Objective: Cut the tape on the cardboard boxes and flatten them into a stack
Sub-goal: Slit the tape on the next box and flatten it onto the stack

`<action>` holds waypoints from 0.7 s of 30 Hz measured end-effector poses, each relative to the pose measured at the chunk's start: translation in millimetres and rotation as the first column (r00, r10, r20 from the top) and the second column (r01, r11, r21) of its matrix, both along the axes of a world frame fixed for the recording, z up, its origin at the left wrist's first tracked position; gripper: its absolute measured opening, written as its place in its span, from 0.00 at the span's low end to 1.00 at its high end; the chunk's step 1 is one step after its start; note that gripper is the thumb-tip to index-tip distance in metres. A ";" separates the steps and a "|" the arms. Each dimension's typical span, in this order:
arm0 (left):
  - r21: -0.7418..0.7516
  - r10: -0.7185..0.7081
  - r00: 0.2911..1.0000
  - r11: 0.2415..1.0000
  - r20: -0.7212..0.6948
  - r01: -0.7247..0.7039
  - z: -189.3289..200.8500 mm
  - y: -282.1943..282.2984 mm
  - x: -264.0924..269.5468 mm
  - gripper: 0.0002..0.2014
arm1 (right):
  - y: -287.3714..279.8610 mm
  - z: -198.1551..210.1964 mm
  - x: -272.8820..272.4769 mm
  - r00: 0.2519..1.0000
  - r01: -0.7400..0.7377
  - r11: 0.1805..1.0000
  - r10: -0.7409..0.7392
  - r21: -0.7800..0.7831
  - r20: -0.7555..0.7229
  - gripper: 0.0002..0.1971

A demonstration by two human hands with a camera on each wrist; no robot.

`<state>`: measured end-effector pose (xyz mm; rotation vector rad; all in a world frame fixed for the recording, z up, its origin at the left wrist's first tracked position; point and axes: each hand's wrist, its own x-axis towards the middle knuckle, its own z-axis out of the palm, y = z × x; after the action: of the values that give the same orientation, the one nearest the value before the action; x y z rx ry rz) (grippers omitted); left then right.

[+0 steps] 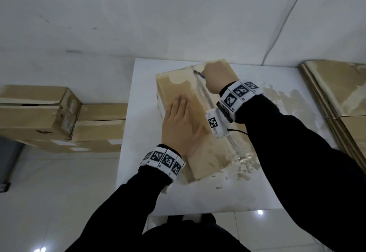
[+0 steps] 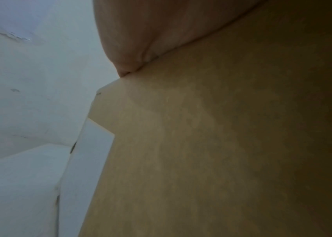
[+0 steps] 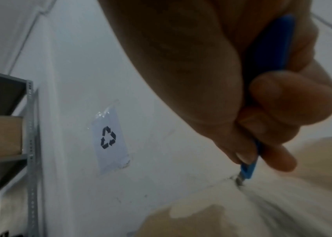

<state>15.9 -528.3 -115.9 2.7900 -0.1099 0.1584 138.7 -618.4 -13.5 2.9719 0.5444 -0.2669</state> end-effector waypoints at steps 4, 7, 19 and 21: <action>0.005 0.001 1.000 1.000 0.004 -0.001 2.2 -0.2 -0.8 0.44 | 4.9 -7.3 0.4 0.999 0.032 0.998 -0.031 0.047 -0.024 0.19; 0.002 0.011 1.000 1.000 -0.017 -0.011 3.7 -1.9 -1.3 0.46 | 8.5 -9.1 -0.4 1.000 0.029 0.996 -0.028 0.088 -0.012 0.17; 0.015 0.040 0.998 0.999 -0.045 -0.040 5.8 -2.2 -2.2 0.40 | 5.0 -3.2 -5.5 0.992 0.082 0.995 -0.077 0.048 -0.097 0.14; 0.006 0.038 0.998 0.999 -0.056 -0.038 5.6 -2.8 -1.5 0.40 | -3.7 -3.5 -10.7 0.994 0.044 0.999 -0.043 0.016 -0.096 0.15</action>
<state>14.5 -531.0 -110.3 2.8002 -0.0432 0.0896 128.0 -622.1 -17.0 3.0042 0.4950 -0.4126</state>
